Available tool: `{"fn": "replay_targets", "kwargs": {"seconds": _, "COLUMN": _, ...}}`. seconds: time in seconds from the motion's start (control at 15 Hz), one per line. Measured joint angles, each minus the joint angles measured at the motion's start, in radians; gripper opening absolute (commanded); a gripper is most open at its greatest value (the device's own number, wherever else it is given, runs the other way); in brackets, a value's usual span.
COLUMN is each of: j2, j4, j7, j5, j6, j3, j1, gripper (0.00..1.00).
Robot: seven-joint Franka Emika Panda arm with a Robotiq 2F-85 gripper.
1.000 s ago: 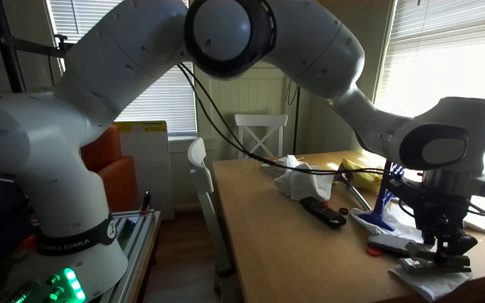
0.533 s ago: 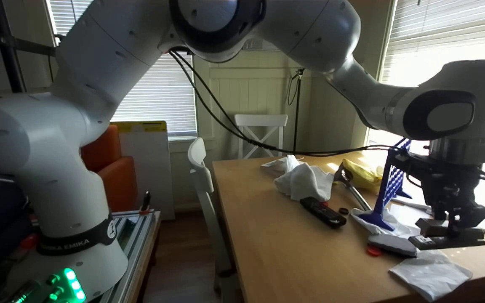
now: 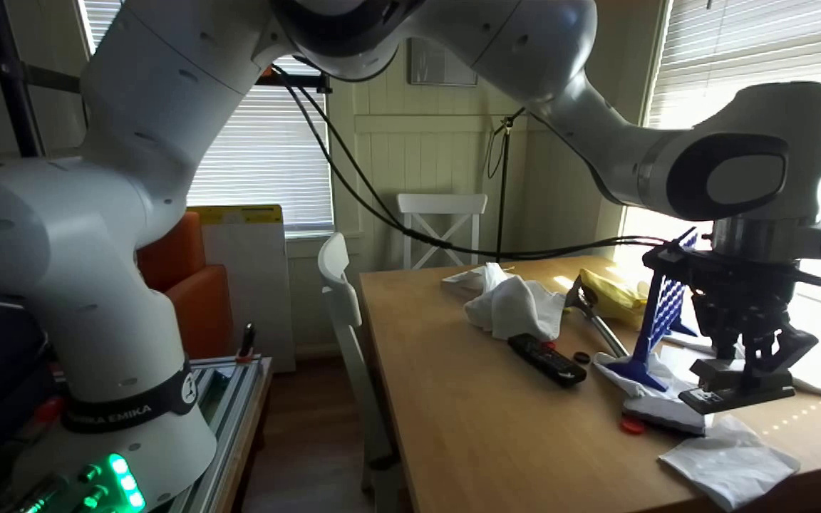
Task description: Move the stapler forward
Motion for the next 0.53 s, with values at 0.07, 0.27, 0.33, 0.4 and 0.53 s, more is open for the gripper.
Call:
{"fn": "replay_targets", "kwargs": {"seconds": 0.07, "j2": -0.013, "j4": -0.02, "j7": -0.057, "j5": 0.0, "j6": 0.0, "j3": 0.006, "j1": -0.007, "gripper": 0.1}}
{"fn": "replay_targets", "kwargs": {"seconds": 0.27, "j2": -0.059, "j4": -0.083, "j7": -0.241, "j5": 0.0, "j6": 0.0, "j3": 0.031, "j1": -0.047, "gripper": 0.1}}
{"fn": "replay_targets", "kwargs": {"seconds": 0.33, "j2": -0.076, "j4": -0.104, "j7": -0.306, "j5": 0.0, "j6": -0.001, "j3": 0.041, "j1": -0.065, "gripper": 0.1}}
{"fn": "replay_targets", "kwargs": {"seconds": 0.4, "j2": -0.094, "j4": -0.124, "j7": -0.368, "j5": 0.0, "j6": -0.001, "j3": 0.051, "j1": -0.081, "gripper": 0.1}}
{"fn": "replay_targets", "kwargs": {"seconds": 0.53, "j2": -0.126, "j4": -0.16, "j7": -0.481, "j5": 0.0, "j6": -0.002, "j3": 0.071, "j1": -0.106, "gripper": 0.1}}
